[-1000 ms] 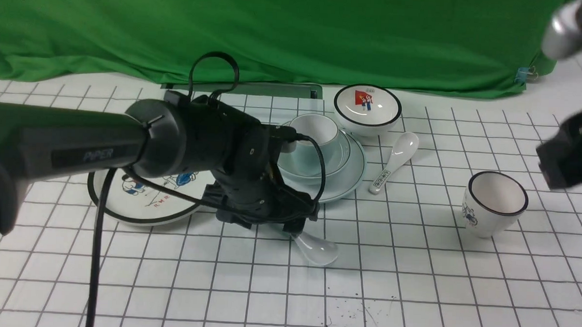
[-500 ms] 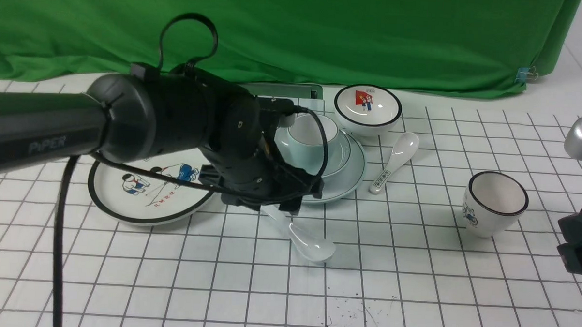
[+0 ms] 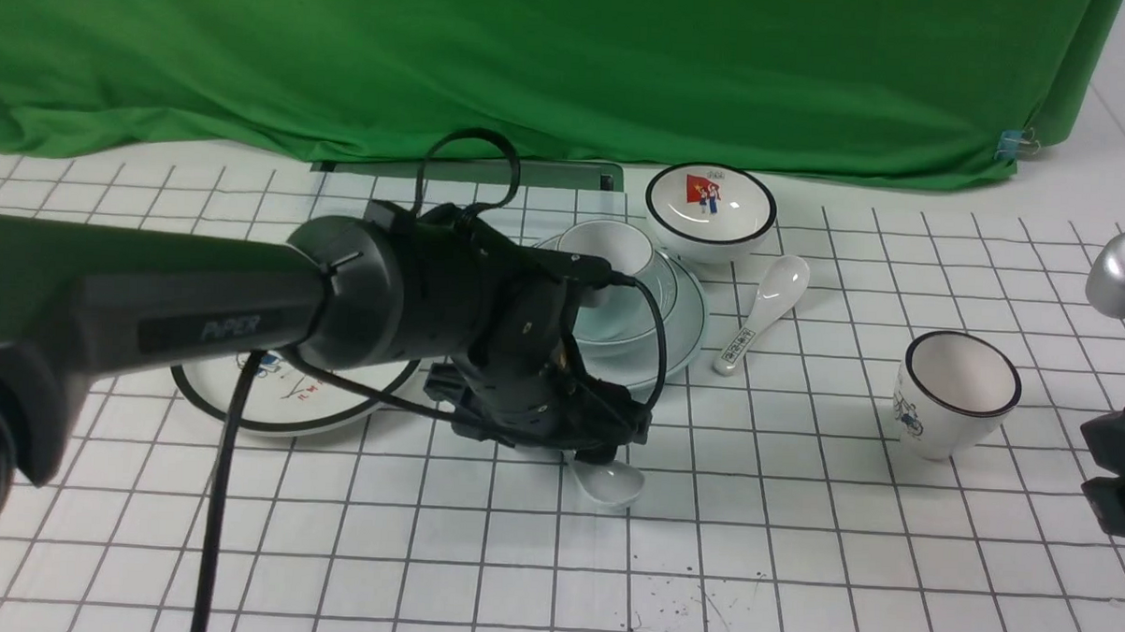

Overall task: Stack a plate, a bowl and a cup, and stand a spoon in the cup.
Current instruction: Use the left arm to grab a blue soup spoon

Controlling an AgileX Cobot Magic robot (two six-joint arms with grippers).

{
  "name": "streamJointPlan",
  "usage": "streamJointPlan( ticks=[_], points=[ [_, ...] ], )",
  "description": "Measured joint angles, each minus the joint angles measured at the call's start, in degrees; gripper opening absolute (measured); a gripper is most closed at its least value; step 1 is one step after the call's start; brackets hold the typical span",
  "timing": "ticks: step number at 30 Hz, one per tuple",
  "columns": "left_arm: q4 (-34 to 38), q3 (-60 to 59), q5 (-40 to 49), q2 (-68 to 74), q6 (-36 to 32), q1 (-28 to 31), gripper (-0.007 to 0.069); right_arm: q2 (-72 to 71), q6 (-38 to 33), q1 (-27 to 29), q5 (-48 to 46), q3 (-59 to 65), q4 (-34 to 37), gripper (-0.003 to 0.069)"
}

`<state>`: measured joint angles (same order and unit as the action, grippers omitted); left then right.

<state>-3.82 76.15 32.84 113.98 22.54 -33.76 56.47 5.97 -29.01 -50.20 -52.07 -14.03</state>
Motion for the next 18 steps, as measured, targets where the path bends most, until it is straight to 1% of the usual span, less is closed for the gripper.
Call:
streamJointPlan(
  ticks=[1, 2, 3, 6, 9, 11, 13, 14, 16, 18],
  points=[
    [-0.28, 0.00, 0.41, 0.00, -0.06, 0.00, 0.0526, 0.00, 0.00, 0.00, 0.00, 0.00, 0.00, 0.0298],
    [-2.73, 0.12, 2.52, -0.14, -0.81, 0.00, 0.0526, 0.00, -0.19, 0.00, 0.00, 0.00, 0.00, 0.0298],
    [-3.02, 0.13, 2.78, -0.15, -0.81, 0.00, 0.0526, 0.00, -0.19, 0.00, 0.00, 0.00, 0.00, 0.0298],
    [-8.56, 1.21, 9.65, -1.42, -2.31, 0.05, 0.0526, 0.00, -1.15, 0.00, 0.00, 0.00, -0.21, 0.0298],
    [-9.75, 1.40, 10.67, -2.66, -2.31, 0.05, 0.0526, 0.00, -1.32, 0.00, 0.00, 0.00, -0.33, 0.0298],
    [-7.21, 1.64, 9.57, -4.09, -2.25, 0.05, 0.0526, 0.00, -1.32, 0.00, 0.00, 0.00, -0.38, 0.0298],
    [-2.94, 1.70, 7.50, -4.58, -2.13, 0.05, 0.0526, 0.00, -1.32, 0.00, 0.00, 0.00, -0.38, 0.0298],
    [0.85, 1.70, 5.64, -4.50, -2.02, 0.05, 0.0526, 0.00, -1.32, 0.00, 0.00, 0.00, -0.43, 0.0298],
    [3.20, 1.70, 3.73, -3.98, -1.22, 0.05, 0.0526, 0.00, -1.32, 0.00, 0.00, 0.00, -0.43, 0.0298],
    [3.82, 1.70, 2.82, -3.30, 0.57, 0.05, 0.0526, 0.00, -1.32, 0.00, 0.00, 0.00, -0.43, 0.0298]
  ],
)
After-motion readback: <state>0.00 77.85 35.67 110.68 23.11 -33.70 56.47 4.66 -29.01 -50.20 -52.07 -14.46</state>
